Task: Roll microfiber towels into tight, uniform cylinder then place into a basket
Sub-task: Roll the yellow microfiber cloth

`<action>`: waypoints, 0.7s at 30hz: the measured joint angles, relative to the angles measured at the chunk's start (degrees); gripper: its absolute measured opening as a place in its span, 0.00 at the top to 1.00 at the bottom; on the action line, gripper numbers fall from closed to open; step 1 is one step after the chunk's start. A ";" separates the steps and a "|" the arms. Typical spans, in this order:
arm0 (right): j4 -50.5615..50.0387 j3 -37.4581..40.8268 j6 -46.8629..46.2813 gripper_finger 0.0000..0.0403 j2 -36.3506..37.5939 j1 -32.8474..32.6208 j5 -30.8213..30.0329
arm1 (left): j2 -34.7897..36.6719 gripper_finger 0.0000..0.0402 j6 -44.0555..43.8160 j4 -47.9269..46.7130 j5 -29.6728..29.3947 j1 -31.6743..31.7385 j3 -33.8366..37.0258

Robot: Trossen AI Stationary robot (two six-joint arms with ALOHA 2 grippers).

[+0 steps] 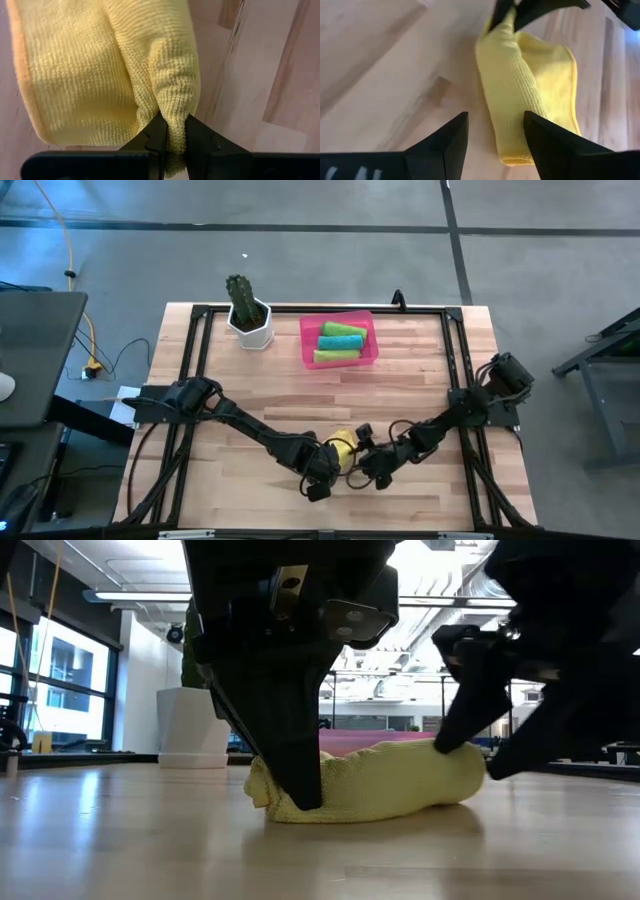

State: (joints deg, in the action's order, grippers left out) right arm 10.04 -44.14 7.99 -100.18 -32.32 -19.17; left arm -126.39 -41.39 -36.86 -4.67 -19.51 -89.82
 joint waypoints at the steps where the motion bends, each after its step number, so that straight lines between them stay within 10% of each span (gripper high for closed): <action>1: -0.02 0.00 0.01 0.54 0.00 0.44 0.04 | 0.00 0.91 0.00 0.02 0.00 0.00 0.00; 21: 2.28 -0.26 7.50 0.54 -4.75 5.23 2.79 | 0.00 0.91 0.02 0.05 0.00 -0.02 0.02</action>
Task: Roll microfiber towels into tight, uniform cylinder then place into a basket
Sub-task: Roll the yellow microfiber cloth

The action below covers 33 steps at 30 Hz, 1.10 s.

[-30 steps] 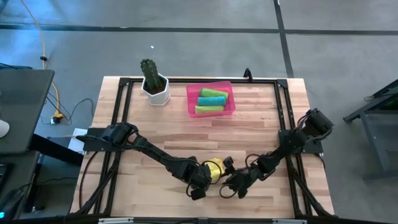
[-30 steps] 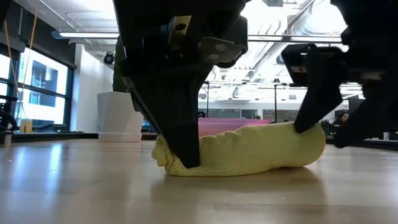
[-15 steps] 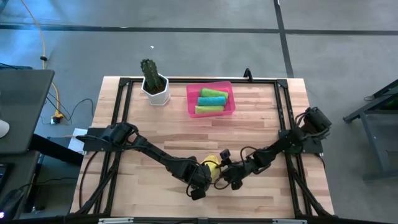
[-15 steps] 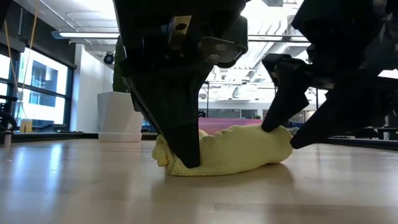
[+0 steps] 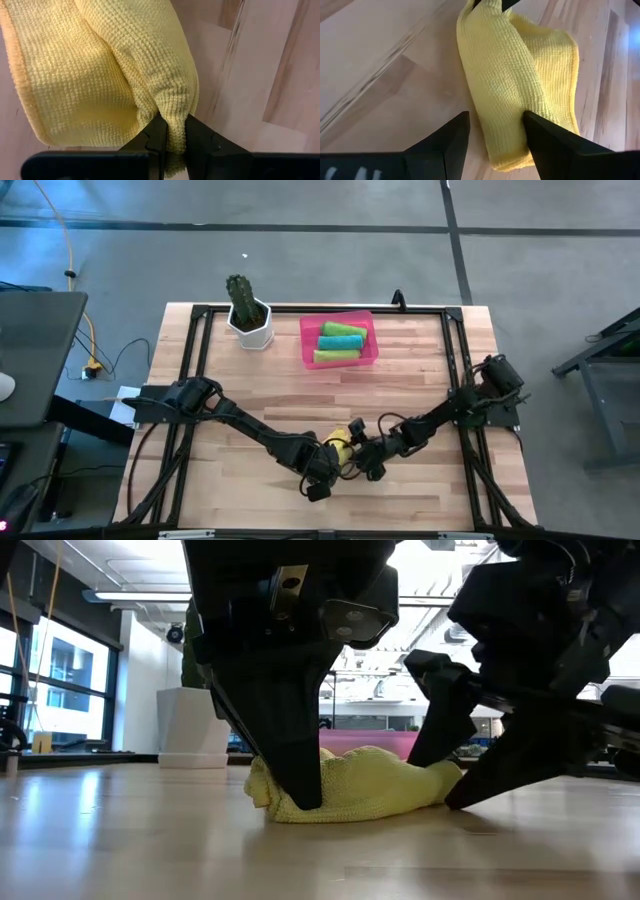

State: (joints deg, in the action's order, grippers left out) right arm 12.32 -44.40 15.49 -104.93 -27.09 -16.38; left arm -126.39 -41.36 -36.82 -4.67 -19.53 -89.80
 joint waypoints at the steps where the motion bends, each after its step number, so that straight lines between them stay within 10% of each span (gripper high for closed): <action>1: 0.01 0.00 0.00 0.54 -0.02 0.02 0.00 | 0.00 0.91 0.00 0.00 0.00 0.00 0.00; 11: -1.33 -0.01 -12.14 0.59 -0.16 2.59 5.86 | 0.87 0.91 2.34 0.96 3.02 0.02 -0.47; 24: -3.91 -0.07 -24.70 0.97 -0.13 2.45 11.13 | 0.77 0.78 3.48 -5.82 0.06 0.00 -2.02; 33: -3.94 -0.04 -30.45 0.98 -0.10 2.04 12.63 | 0.50 0.68 9.95 -18.89 0.34 0.87 -9.15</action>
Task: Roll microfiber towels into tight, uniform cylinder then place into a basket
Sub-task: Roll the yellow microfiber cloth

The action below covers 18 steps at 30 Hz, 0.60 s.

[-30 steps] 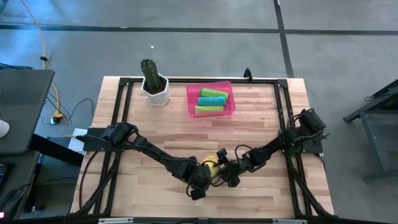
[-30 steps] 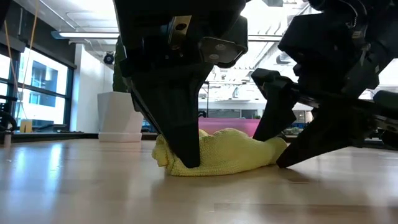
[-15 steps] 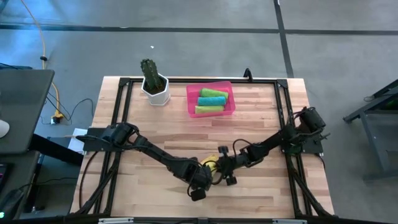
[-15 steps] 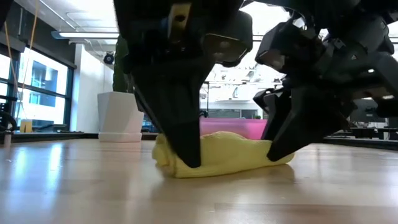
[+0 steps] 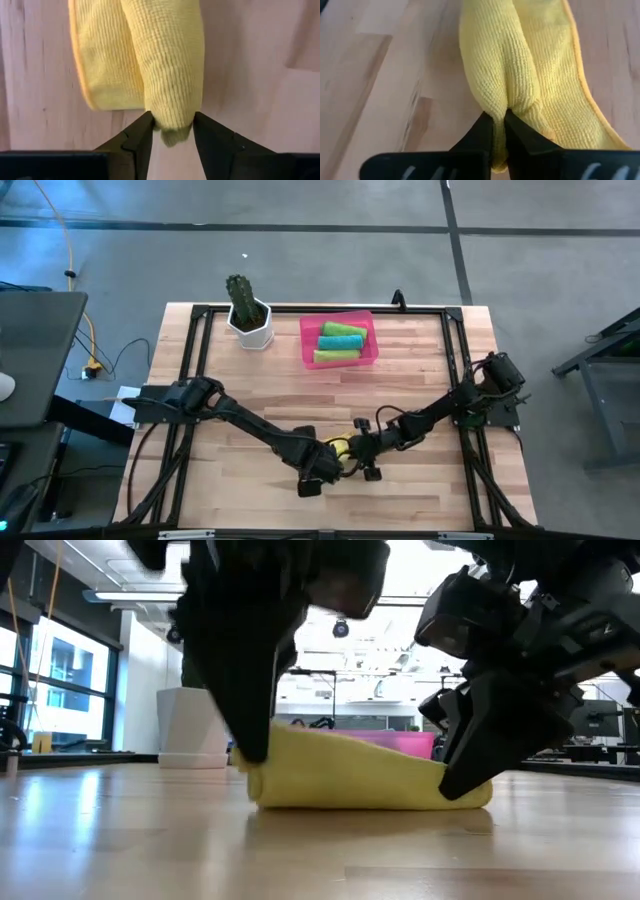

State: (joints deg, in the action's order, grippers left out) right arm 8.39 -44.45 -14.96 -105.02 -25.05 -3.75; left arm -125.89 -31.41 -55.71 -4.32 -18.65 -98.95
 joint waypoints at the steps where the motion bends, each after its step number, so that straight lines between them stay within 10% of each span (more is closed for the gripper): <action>1: -0.05 0.00 -1.18 0.98 0.01 -0.04 0.12 | 0.00 0.68 0.68 -0.76 -0.21 -0.04 -1.11; 18: 0.04 0.00 -30.76 0.97 0.08 -0.08 0.77 | 0.21 0.67 7.66 -0.70 -19.01 -5.72 -4.59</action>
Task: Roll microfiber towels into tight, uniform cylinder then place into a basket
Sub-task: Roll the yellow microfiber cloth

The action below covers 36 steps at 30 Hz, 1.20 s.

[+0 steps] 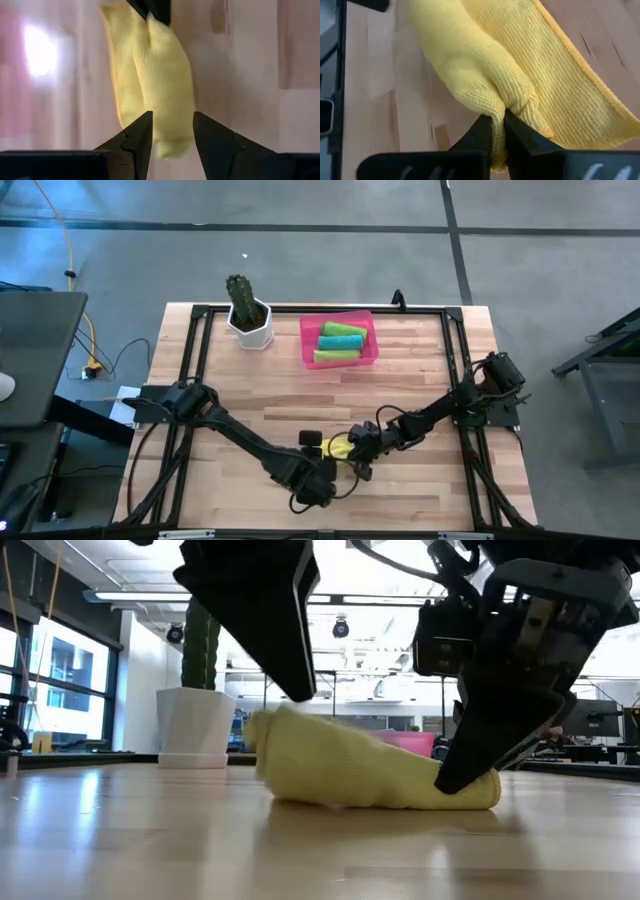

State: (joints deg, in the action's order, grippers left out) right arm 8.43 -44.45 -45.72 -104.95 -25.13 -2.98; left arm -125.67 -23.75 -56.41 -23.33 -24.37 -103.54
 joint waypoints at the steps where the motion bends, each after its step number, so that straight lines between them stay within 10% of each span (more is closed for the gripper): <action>1: 0.01 0.00 -0.88 0.97 0.00 0.00 0.04 | 0.08 0.67 -0.02 -0.12 -1.65 -0.30 -0.08; 26: 0.89 0.11 -5.44 0.97 -0.02 -0.02 1.70 | -5.04 0.67 3.16 0.10 -10.34 1.00 -0.03; 36: 1.11 0.14 -2.06 0.96 -0.02 -0.02 1.86 | -7.91 0.67 6.80 0.64 0.95 4.06 -0.36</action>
State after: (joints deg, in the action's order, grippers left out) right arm 9.53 -44.31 -47.78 -104.97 -25.15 -1.12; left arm -133.58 -16.95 -55.77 -22.39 -20.31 -103.90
